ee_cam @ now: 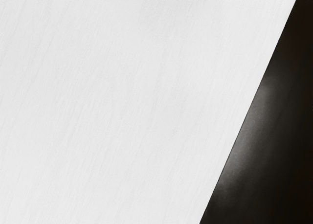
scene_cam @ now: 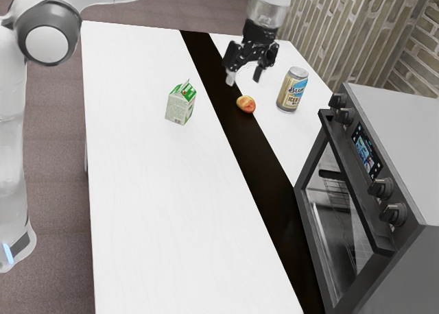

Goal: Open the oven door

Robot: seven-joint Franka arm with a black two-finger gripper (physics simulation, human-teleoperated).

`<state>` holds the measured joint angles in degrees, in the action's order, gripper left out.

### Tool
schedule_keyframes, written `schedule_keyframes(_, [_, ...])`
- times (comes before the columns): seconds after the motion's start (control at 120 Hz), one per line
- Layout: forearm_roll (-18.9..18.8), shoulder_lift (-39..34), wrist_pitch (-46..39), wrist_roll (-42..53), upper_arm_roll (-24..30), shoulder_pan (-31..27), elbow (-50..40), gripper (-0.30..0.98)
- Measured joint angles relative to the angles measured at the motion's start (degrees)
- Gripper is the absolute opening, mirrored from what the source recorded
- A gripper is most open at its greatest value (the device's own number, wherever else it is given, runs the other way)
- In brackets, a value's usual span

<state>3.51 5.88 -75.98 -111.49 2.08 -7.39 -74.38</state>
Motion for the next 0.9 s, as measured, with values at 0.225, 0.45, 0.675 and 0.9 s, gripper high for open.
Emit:
schedule_keyframes(0.225, [1.3,-6.7,0.2,-10.4,0.8,3.9,0.1,0.69])
schedule_keyframes(0.45, [0.5,-11.2,-3.9,-11.3,15.1,10.3,-2.0,0.69])
schedule_keyframes(0.675, [-0.8,-7.3,-15.7,-5.3,19.3,10.0,-3.1,0.69])
schedule_keyframes(0.9, [0.4,-4.5,-23.0,-0.3,19.2,10.1,-4.7,0.69])
